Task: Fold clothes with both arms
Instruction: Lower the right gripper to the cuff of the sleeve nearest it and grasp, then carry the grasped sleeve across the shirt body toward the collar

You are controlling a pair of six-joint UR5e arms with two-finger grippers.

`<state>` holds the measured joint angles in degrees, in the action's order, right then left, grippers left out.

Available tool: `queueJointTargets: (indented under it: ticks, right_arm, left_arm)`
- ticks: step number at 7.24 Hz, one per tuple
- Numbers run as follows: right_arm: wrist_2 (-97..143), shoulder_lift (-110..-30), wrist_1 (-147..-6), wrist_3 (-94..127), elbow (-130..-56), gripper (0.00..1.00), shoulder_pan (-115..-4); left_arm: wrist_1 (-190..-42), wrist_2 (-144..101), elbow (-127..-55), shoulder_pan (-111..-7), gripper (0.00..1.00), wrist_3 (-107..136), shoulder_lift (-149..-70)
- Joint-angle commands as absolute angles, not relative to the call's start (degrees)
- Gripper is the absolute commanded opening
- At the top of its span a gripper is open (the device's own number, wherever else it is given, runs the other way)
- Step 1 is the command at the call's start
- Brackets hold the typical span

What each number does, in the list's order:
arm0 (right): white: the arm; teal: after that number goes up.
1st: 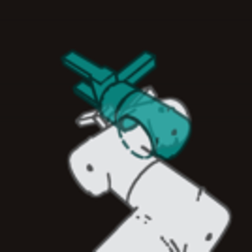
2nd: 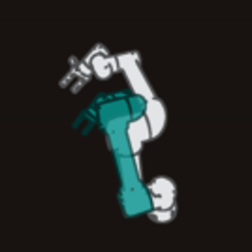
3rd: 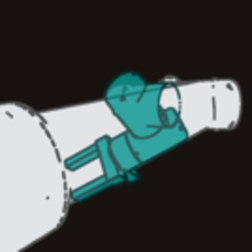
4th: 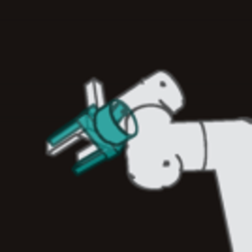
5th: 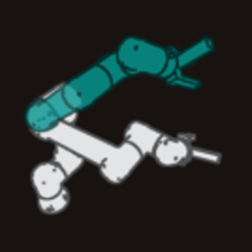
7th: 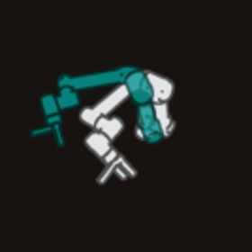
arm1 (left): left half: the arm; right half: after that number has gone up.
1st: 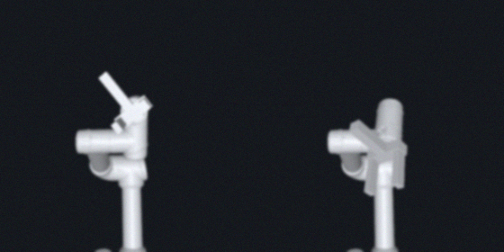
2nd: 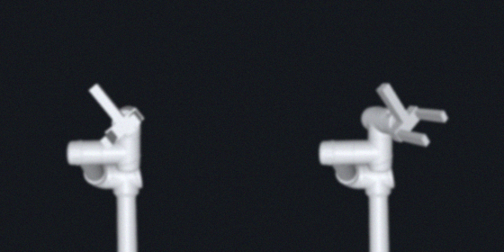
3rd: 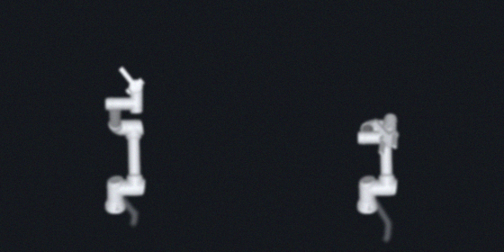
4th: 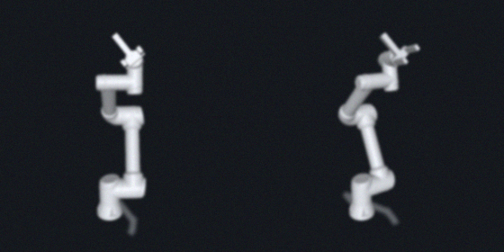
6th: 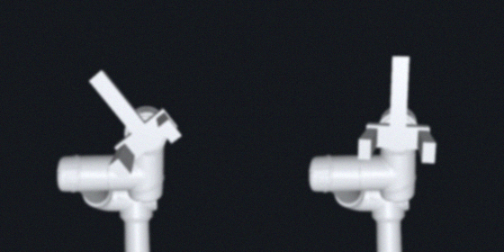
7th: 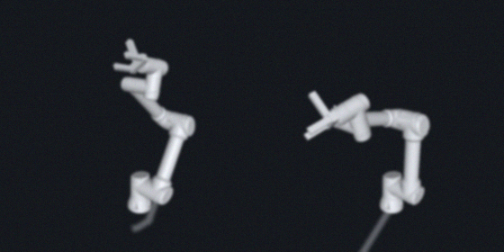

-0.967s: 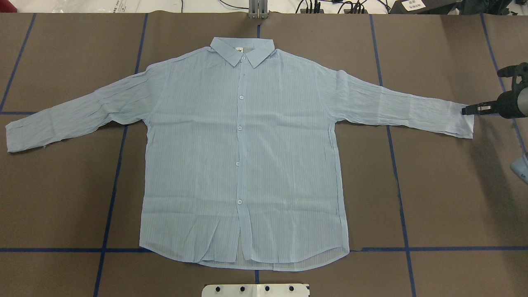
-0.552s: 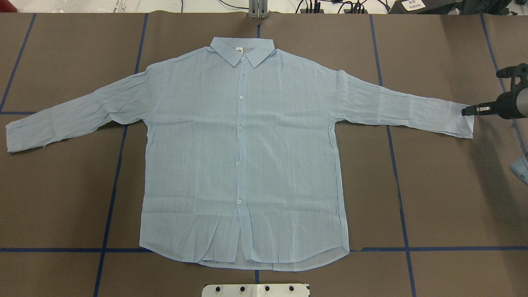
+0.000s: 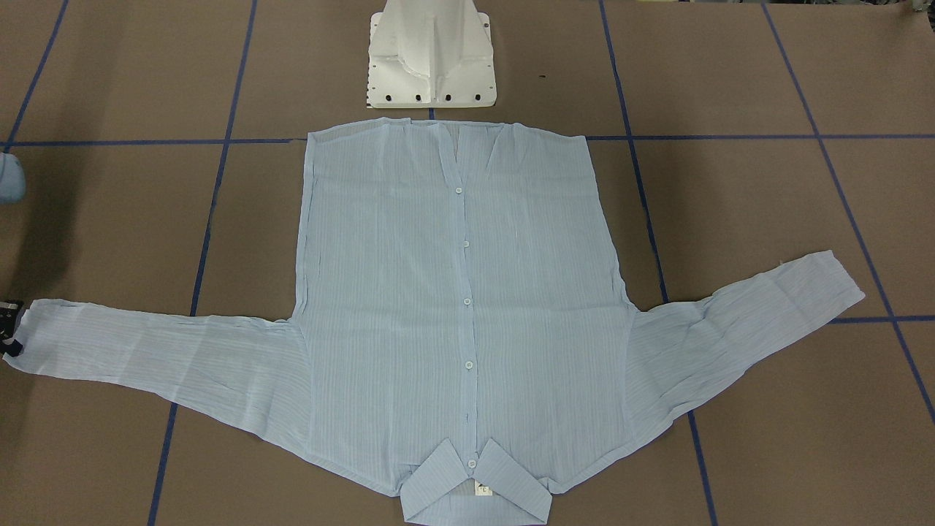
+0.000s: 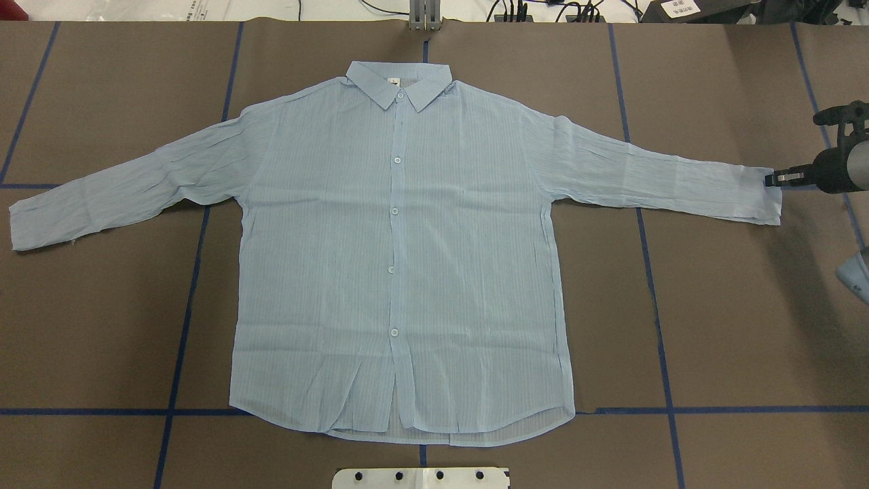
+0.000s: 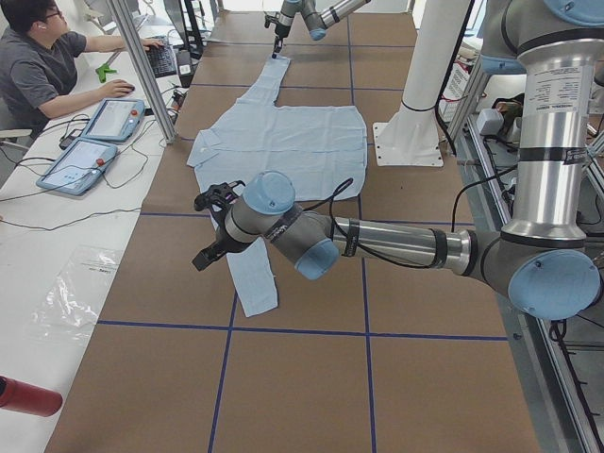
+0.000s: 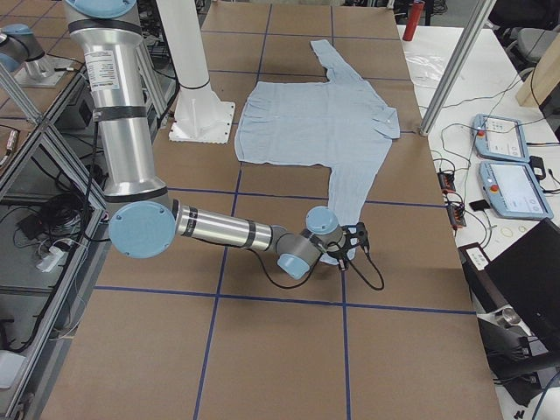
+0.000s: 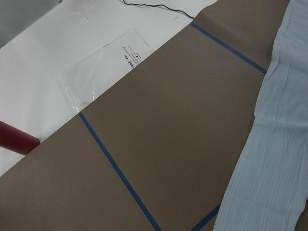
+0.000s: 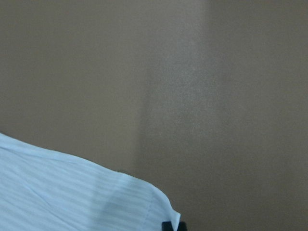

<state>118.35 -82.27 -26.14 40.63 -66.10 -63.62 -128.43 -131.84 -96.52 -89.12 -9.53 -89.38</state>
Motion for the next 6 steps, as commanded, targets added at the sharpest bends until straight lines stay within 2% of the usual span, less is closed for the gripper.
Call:
queueJointTargets:
  ticks: [1,4,5,6]
  right_arm:
    - [118.5,-82.1,-27.2,41.1,-69.4,0.00,-63.9]
    - [115.8,-80.1,-46.5,50.8,-87.9,0.00,-64.0]
    - [111.4,-78.8,-48.8,57.0,-92.0,0.00,-60.4]
    - [105.9,-74.1,-51.8,62.1,-92.3,0.00,-56.5]
  left_arm:
    - [-128.5,-131.8,-96.4,-89.1,1.00,-9.5,-89.4]
    - [-128.4,-131.8,-96.2,-89.1,1.00,-9.6,-89.3]
    - [-128.4,-131.8,-96.2,-89.1,1.00,-9.5,-89.3]
    - [-128.4,-131.8,-96.2,-89.1,1.00,-9.4,-89.3]
